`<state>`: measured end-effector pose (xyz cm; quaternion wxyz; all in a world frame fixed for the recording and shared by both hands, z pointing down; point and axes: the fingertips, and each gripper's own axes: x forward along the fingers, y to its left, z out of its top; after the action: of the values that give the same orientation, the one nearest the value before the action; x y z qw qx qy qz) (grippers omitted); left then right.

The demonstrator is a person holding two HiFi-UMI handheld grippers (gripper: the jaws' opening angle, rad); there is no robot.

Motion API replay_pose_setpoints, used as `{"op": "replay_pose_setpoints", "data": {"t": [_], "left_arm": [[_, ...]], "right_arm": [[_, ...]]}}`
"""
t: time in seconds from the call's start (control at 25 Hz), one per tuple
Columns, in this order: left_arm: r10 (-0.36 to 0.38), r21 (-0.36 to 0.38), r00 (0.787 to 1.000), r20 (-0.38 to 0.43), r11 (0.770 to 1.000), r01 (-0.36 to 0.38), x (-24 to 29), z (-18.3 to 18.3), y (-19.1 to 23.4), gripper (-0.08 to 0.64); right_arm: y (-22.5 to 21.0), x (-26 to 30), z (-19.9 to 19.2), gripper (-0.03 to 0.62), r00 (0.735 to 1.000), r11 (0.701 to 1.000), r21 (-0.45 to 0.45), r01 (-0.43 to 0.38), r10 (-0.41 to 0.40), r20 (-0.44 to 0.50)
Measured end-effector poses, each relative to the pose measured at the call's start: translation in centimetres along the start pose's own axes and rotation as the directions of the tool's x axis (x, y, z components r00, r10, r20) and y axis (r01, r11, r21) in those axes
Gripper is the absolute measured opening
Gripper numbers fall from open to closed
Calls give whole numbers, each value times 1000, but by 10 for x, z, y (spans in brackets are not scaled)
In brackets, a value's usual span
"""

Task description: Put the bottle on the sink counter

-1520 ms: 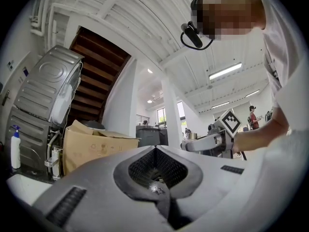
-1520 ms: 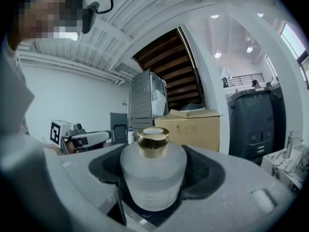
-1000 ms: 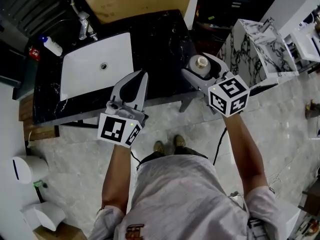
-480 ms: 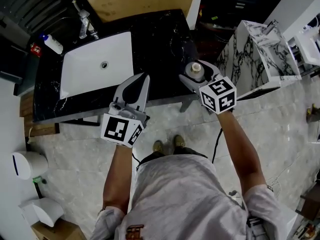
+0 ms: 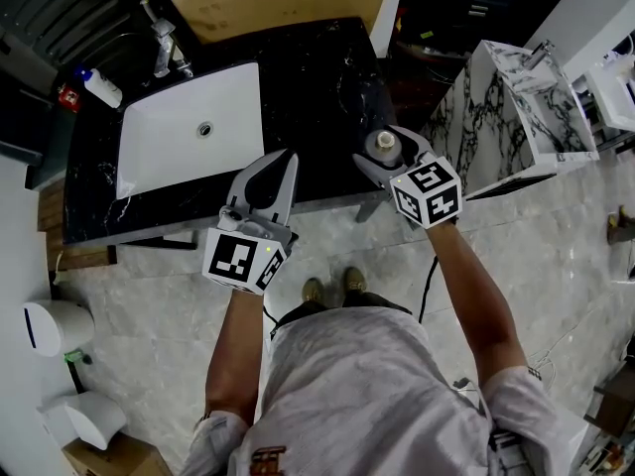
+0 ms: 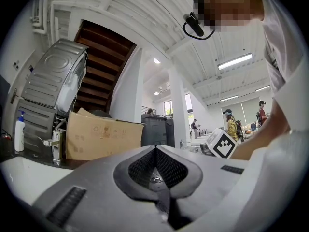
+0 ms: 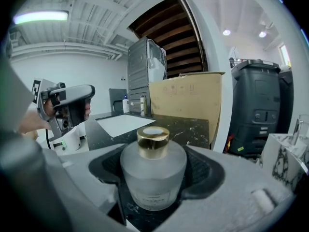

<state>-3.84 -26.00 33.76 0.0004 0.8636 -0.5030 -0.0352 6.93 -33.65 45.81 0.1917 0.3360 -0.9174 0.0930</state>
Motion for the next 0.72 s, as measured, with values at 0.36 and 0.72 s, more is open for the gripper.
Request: {"op": "replay_pose_setpoints", "data": {"t": [0.36, 0.72], "left_arm": [[-16, -10, 1000, -13, 1000, 15, 2, -8, 1, 0], [-40, -21, 999, -29, 999, 39, 5, -14, 2, 0]], "right_arm": [[-1, 3, -3, 333, 1000, 1000, -9, 6, -6, 10], [1, 2, -4, 333, 1000, 1000, -19, 12, -12, 14]]}}
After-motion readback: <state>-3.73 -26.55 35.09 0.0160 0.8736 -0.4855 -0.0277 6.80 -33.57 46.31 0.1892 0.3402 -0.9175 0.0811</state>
